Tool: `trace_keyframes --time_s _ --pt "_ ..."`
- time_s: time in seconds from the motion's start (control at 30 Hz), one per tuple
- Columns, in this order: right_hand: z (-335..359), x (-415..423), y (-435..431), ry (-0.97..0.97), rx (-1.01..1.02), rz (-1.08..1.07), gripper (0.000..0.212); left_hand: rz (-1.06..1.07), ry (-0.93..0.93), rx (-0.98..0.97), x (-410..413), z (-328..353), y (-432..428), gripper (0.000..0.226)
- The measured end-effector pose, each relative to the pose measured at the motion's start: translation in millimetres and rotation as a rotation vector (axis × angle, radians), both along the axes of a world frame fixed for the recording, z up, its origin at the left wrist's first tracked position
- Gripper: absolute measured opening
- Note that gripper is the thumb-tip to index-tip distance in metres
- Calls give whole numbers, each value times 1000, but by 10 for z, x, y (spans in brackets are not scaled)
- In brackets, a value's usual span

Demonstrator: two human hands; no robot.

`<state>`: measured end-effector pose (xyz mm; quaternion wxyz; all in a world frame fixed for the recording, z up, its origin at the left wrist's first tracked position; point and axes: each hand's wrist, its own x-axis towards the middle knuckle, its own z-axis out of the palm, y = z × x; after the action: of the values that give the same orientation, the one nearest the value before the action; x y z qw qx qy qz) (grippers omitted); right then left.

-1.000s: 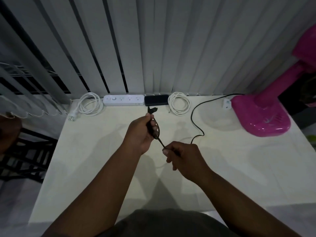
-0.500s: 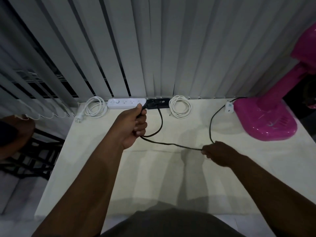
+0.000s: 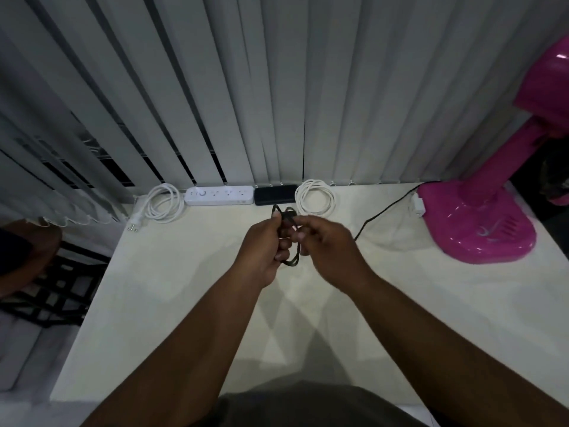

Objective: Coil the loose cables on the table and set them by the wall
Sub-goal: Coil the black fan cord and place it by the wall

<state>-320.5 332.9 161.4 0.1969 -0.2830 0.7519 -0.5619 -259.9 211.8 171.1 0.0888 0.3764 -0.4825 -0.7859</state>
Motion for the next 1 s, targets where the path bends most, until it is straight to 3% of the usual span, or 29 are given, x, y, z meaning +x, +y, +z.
trace_keyframes --time_s 0.23,0.33,0.4,0.53,0.63,0.83,1.0 --pt "-295 -168 145 168 -19 -67 44 -40 -113 -123 -299 -57 237 41" --pt "-437 -273 233 127 -2 -48 20 23 -118 -143 -415 -98 254 33" --pt "-571 -368 330 223 69 34 6 78 -69 -75 -492 -107 269 32" --pt "-813 -711 587 441 315 319 32 156 128 80 -647 -86 230 37" --pt "-983 -1122 765 633 499 458 33 103 174 121 -751 -34 168 39" --pt "-1068 -2066 890 696 875 676 31 -38 193 270 -915 21 -1 45" --pt "-1009 -2592 779 495 945 670 42 -125 176 250 -1029 19 -234 40"
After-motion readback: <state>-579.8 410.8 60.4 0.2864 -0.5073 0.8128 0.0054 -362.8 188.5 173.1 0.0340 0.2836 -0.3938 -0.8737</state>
